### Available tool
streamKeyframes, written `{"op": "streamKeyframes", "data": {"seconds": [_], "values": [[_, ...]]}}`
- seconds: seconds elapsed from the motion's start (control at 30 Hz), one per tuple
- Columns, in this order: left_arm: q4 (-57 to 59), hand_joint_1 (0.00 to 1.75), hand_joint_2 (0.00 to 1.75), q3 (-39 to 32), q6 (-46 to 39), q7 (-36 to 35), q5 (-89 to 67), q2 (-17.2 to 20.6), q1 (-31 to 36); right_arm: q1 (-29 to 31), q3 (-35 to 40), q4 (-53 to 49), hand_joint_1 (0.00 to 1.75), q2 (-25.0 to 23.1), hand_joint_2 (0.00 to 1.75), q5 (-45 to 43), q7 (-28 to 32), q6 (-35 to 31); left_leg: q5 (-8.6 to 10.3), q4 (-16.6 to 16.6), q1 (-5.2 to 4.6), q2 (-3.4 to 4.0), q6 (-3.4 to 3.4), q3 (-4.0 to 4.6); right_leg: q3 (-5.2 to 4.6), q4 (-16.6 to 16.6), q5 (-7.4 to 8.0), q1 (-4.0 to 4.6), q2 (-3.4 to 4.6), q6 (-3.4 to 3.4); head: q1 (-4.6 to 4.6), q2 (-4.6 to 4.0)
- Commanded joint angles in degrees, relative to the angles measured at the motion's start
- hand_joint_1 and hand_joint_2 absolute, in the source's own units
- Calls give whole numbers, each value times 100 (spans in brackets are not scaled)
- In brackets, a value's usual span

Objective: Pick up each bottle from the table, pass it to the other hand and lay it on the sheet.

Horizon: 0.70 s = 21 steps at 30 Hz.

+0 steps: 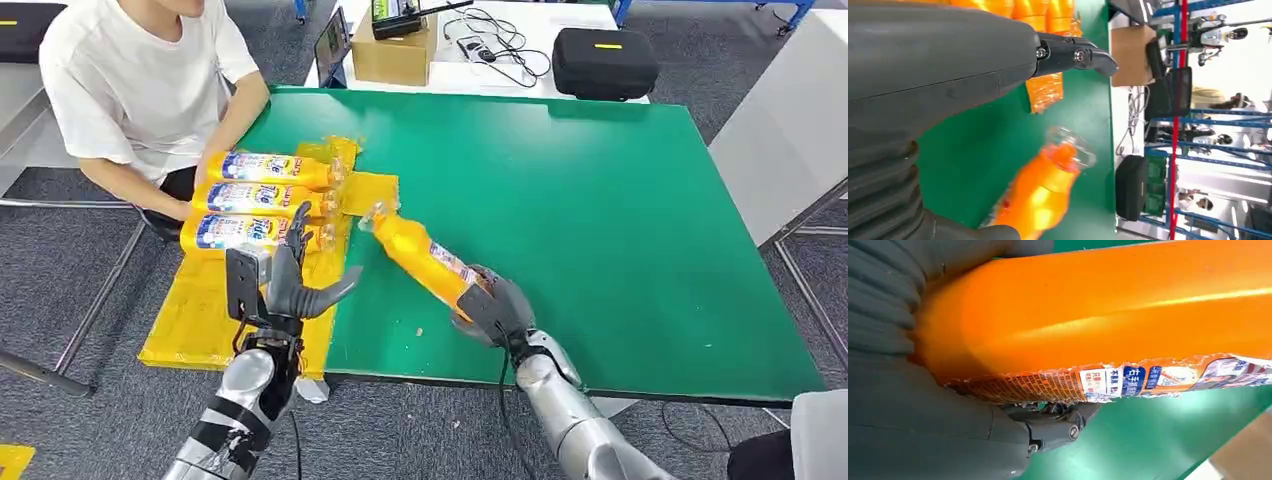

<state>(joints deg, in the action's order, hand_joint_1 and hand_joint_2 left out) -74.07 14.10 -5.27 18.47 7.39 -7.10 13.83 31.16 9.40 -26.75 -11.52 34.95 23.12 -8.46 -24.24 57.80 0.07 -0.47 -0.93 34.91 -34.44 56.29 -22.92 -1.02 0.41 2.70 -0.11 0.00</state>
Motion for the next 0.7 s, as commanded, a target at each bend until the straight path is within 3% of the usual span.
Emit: {"op": "streamKeyframes", "data": {"seconds": [0.03,0.13,0.2,0.3,0.47,0.53,0.6,0.7], "values": [[60,0,175,-158,5,-42,27,-1,26,-69,-407,20,175,-101,175,-15,-11,20,-5,-2,3,1,4,-12,14,-4,-5,4,-4,-9,-2,0],[60,0,175,-158,5,-42,27,-1,26,-69,-407,20,175,-101,175,-15,-11,20,-5,-2,5,1,6,-12,15,-5,-5,7,-5,-12,-2,0],[-70,0,175,-287,-57,48,252,-76,-174,-222,-1056,-348,175,-344,175,-987,472,-210,-6,-2,5,-2,8,-14,17,-4,-7,7,-9,-13,-2,0],[-407,0,175,-346,30,250,336,-47,-705,-618,-1136,-1362,175,-564,175,-1783,757,-504,-12,-7,3,20,8,-22,17,-6,-7,6,13,-13,-2,0],[-735,0,175,-284,466,357,456,-169,-1227,-1320,-672,-3248,175,-503,175,-2878,580,-786,-10,-1,1,8,3,13,-15,1,-8,3,3,-7,-2,0],[-658,0,175,-128,940,43,1120,-367,-1339,-1655,-449,-3903,175,-341,175,-3247,487,-736,-12,0,1,-4,2,19,-18,-1,-13,3,-9,-7,-2,0],[-253,0,175,286,1045,-243,1394,-532,-1220,-2102,-181,-4537,175,-113,175,-3360,523,-702,-11,0,0,-18,0,27,-20,-3,-17,2,-23,-7,-2,0],[434,0,175,1056,928,130,1360,-521,-936,-2527,463,-4810,175,170,175,-3108,455,-658,-2,-7,-2,-55,-1,32,-15,-14,-17,-1,-56,-4,-2,0]]}}
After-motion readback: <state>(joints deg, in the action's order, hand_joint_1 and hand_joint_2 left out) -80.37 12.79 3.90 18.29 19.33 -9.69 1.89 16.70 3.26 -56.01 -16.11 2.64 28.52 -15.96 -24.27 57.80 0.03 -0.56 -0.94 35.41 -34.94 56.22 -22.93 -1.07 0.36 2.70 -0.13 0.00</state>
